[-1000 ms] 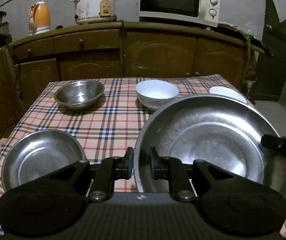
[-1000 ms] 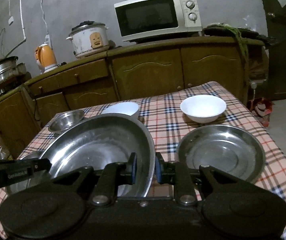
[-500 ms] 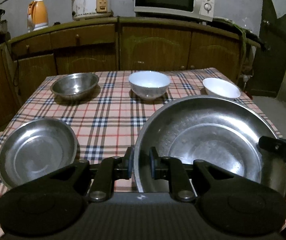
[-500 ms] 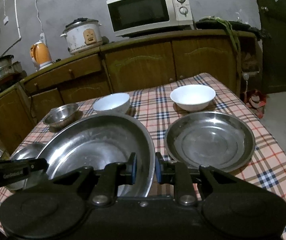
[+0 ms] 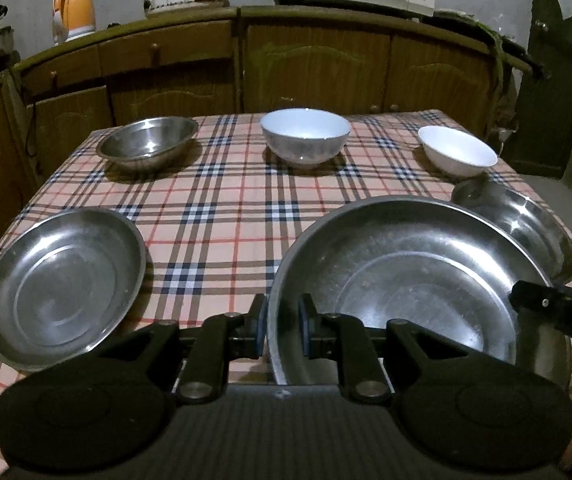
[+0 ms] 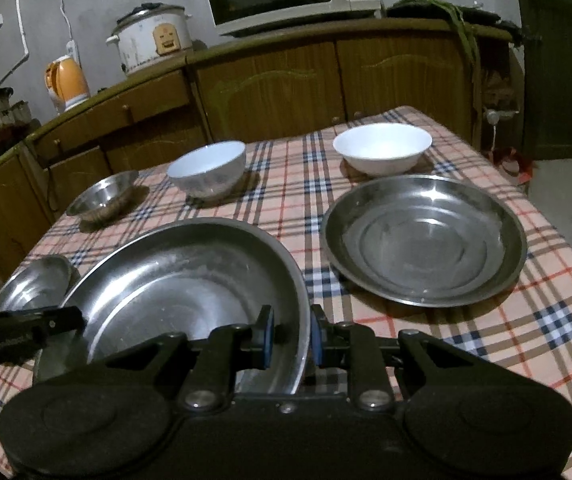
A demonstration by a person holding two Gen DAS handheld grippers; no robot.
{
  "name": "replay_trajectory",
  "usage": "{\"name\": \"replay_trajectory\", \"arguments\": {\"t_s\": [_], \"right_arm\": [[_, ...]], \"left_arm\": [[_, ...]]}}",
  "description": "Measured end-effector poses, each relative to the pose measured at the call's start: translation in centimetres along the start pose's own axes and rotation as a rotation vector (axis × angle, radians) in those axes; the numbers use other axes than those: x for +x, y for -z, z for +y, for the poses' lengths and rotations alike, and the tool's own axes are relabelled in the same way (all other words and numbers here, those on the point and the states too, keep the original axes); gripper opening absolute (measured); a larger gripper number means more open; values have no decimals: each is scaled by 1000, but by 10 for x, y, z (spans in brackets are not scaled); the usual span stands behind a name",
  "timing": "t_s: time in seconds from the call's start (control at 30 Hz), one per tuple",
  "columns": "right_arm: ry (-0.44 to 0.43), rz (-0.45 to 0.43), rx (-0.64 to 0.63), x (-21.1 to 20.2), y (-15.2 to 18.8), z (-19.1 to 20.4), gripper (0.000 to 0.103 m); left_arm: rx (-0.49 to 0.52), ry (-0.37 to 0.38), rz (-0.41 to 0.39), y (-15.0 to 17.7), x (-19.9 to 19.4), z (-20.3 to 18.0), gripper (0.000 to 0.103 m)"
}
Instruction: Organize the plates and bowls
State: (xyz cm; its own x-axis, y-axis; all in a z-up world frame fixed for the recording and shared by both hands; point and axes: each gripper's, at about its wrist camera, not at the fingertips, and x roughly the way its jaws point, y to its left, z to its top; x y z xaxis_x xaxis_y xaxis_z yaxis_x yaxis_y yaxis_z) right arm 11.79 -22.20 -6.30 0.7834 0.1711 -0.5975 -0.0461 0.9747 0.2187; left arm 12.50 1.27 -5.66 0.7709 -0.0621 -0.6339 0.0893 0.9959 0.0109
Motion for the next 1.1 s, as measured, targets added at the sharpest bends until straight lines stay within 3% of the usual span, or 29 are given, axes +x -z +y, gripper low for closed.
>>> {"name": "replay_trajectory", "arguments": {"t_s": [0.63, 1.1], "right_arm": [[-3, 65, -28, 42, 15, 11, 25], [-8, 84, -31, 49, 16, 12, 25]], "left_arm": [[-17, -39, 36, 17, 28, 13, 18], [-39, -38, 54, 23, 35, 19, 19]]}}
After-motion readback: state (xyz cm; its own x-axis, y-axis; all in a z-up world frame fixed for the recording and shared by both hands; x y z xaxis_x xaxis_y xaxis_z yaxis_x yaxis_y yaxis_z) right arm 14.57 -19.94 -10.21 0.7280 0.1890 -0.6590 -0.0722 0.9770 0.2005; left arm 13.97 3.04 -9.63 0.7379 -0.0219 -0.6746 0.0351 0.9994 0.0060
